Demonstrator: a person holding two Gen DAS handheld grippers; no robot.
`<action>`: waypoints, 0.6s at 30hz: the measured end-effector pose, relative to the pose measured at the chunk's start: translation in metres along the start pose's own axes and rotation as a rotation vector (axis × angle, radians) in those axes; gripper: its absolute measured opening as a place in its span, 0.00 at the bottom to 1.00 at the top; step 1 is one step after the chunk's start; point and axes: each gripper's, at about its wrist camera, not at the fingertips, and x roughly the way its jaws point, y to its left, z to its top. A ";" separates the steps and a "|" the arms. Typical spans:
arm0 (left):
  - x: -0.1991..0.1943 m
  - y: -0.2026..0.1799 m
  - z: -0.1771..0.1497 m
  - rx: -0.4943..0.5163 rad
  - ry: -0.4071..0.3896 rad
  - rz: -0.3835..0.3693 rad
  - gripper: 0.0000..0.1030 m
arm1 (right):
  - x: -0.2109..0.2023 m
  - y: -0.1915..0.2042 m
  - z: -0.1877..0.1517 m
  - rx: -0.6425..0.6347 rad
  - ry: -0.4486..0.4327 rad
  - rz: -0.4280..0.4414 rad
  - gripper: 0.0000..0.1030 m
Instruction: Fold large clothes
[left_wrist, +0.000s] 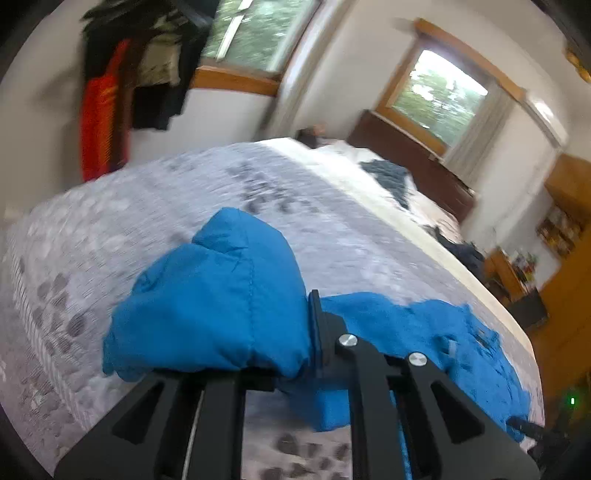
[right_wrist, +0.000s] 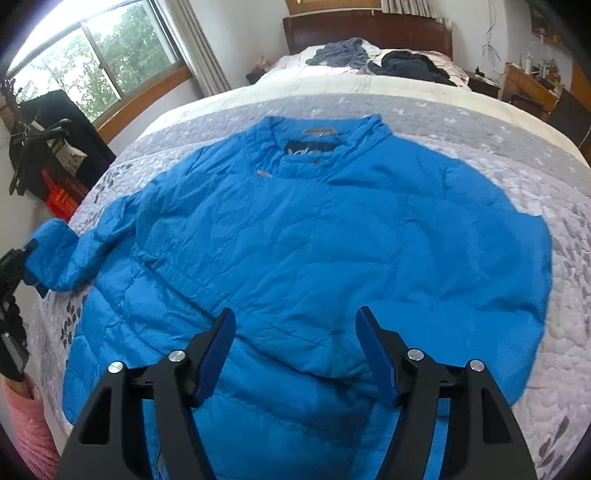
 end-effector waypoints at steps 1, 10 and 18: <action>-0.001 -0.013 0.000 0.028 -0.004 -0.012 0.10 | -0.003 -0.002 0.000 0.004 -0.006 -0.003 0.66; 0.008 -0.141 -0.022 0.242 0.015 -0.167 0.10 | -0.023 -0.019 0.005 0.042 -0.047 -0.018 0.66; 0.039 -0.230 -0.063 0.384 0.080 -0.252 0.09 | -0.028 -0.029 0.006 0.062 -0.053 -0.023 0.66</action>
